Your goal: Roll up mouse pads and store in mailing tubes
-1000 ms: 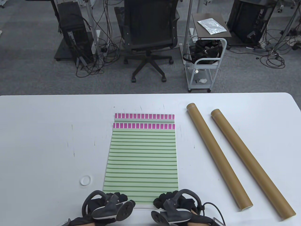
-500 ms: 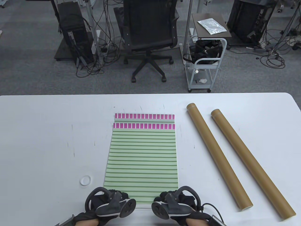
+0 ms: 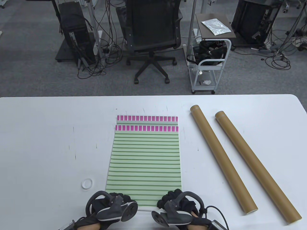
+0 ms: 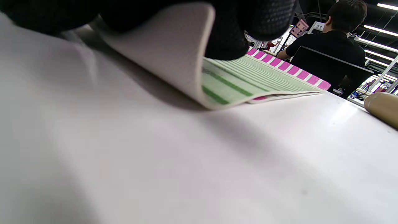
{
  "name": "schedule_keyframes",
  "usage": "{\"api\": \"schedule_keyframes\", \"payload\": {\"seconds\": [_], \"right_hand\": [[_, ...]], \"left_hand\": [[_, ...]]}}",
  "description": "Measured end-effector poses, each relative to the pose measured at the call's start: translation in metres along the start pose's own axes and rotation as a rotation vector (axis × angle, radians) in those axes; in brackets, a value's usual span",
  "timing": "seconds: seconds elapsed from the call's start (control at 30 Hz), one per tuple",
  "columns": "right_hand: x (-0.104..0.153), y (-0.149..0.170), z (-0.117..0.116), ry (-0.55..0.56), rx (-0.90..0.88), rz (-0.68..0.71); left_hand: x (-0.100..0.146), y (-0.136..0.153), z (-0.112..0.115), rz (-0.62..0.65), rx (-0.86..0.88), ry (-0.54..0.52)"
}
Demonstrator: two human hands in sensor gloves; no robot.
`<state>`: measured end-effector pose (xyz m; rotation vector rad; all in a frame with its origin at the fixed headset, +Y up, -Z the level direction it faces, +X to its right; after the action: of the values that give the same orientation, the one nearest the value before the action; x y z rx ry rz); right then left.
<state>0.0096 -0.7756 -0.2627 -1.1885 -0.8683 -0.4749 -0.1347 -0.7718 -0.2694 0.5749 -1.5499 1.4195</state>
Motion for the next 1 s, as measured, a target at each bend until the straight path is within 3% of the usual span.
{"api": "schedule_keyframes", "payload": {"seconds": [0.2,0.33,0.43,0.57,0.77,1.0], "right_hand": [[-0.005,-0.008,0.003,-0.043,0.044,0.036],[-0.002,-0.014,0.007,0.005,0.146,0.042],[0.003,-0.010,0.007,-0.022,0.071,0.011],[0.011,-0.001,0.001,-0.075,-0.090,-0.055],[0.011,0.009,-0.007,-0.112,-0.185,-0.050],[0.012,-0.008,-0.009,-0.129,-0.018,0.072]], "left_hand": [[-0.001,0.002,0.001,-0.007,0.008,0.005],[0.001,-0.002,0.001,0.006,-0.022,-0.003],[0.004,-0.005,-0.002,0.029,-0.052,-0.007],[0.005,-0.005,0.000,0.078,0.100,0.091],[-0.003,0.006,0.004,0.013,0.144,0.114],[-0.009,0.006,0.007,-0.073,0.041,0.076]]}}
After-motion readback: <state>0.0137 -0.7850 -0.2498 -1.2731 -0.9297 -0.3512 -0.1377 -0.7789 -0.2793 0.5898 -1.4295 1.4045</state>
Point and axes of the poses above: the tracker on the back of each hand, its own y axis roughly to the little-finger side, its own x axis roughly from the fingertips to the wrist, z = x × y, the point moved 4 cm from there along -x, roughly from the wrist to the fingertips, and after that the axes turned 2 degrees about -z, right-handed, at the moved point
